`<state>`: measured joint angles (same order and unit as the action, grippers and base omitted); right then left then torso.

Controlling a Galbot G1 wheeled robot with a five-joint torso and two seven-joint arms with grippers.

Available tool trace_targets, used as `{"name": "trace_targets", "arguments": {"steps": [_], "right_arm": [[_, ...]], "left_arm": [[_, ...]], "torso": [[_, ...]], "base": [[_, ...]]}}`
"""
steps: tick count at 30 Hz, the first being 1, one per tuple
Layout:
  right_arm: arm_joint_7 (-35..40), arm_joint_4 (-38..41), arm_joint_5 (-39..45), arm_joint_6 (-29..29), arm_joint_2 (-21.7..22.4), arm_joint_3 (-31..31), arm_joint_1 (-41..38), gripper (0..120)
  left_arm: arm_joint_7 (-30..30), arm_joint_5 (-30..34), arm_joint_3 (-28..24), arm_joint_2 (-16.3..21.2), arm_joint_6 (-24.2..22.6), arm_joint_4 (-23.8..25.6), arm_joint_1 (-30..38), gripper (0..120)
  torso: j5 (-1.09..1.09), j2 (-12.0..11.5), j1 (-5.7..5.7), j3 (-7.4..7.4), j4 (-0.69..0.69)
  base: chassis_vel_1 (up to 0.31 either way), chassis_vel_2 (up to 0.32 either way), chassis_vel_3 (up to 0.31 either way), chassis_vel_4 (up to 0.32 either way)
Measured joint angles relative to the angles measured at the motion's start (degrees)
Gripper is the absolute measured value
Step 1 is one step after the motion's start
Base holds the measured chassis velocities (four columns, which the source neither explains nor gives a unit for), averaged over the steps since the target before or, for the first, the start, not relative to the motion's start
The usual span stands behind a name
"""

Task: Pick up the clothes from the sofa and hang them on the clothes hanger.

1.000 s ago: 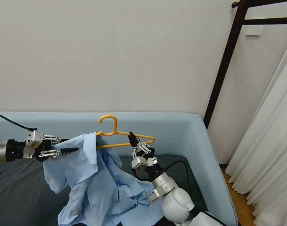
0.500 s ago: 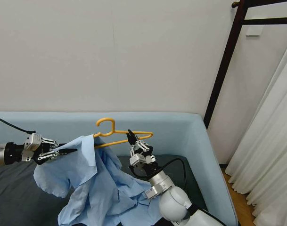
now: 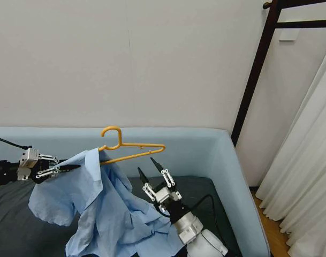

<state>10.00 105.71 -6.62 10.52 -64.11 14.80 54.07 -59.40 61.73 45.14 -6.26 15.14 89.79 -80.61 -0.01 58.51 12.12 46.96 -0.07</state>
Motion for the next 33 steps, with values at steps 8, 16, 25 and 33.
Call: {"name": "trace_targets", "arguments": {"steps": [8, 16, 25, 33], "right_arm": [[-8.3, -13.5, 17.6, -15.2, -2.5, 0.9, -6.3, 91], [-10.4, -31.9, 15.1, -15.6, -9.3, -0.6, -14.0, 100], [-10.5, -45.0, -1.5, -8.6, -15.1, -1.5, -14.2, 100], [-10.0, -45.6, -12.5, -6.3, -16.0, 0.1, -10.6, 100]], "left_arm": [[0.0, 0.0, 0.2, -0.9, 0.7, -0.3, 0.1, 7], [0.0, -0.2, 0.2, -1.8, 1.0, 0.3, 0.0, 7], [0.2, -1.0, 0.1, -3.3, 1.1, 0.6, 0.1, 7], [0.3, -1.9, -0.5, -4.5, 1.4, -0.1, 0.4, 7]], "torso": [[0.00, 0.0, 0.00, 0.01, 0.01], [0.00, 0.0, 0.02, 0.01, 0.02], [0.00, 0.0, 0.02, 0.01, 0.01], [0.00, 0.0, 0.01, 0.01, 0.00]], "base": [[0.000, 0.000, 0.000, 0.000], [0.000, 0.000, 0.000, 0.000], [0.000, 0.000, 0.000, 0.000], [0.000, 0.000, 0.000, 0.000]]}}
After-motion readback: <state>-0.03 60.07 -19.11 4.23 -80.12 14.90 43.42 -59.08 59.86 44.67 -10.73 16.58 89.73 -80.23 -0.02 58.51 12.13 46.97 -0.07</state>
